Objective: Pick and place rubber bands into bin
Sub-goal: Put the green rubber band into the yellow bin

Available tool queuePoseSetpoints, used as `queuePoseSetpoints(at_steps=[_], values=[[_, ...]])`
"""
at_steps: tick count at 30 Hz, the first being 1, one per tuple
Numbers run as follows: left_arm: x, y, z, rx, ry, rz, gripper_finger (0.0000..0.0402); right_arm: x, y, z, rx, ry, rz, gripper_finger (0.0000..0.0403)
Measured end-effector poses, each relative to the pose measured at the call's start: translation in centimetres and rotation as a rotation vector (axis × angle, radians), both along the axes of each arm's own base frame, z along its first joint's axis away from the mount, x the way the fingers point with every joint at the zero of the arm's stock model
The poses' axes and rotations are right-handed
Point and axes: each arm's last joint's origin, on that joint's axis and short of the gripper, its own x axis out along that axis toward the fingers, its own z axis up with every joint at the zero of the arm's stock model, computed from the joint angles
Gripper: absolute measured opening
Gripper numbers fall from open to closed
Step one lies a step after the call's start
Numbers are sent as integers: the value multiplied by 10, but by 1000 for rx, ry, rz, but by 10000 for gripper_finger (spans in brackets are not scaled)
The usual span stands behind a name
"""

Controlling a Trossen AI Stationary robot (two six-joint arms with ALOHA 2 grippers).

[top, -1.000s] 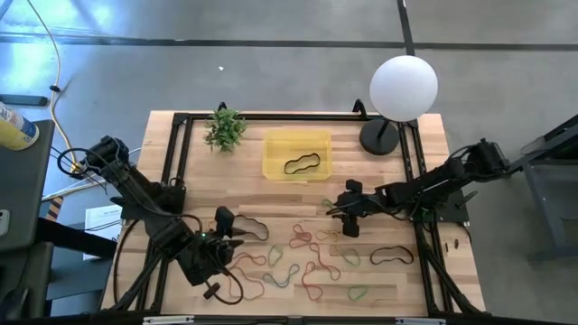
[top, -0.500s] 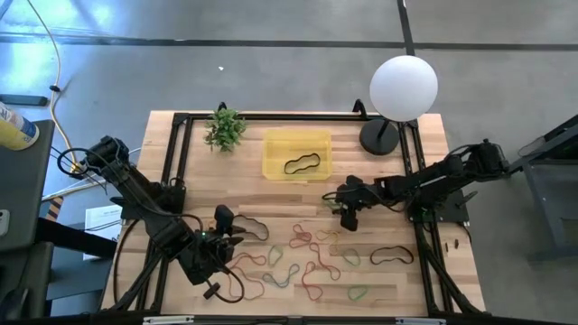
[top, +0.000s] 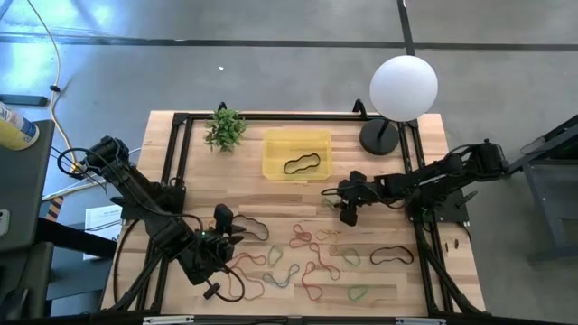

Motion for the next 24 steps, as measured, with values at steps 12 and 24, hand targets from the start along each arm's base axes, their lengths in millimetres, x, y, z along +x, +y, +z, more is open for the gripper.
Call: queuePoseSetpoints(at_steps=[12,24], values=[[0,0,0,-2,0,1,111,5,1,-11,11,27,6,177],[0,0,0,4,6,0,112,7,1,-14,-1,18,31,145]])
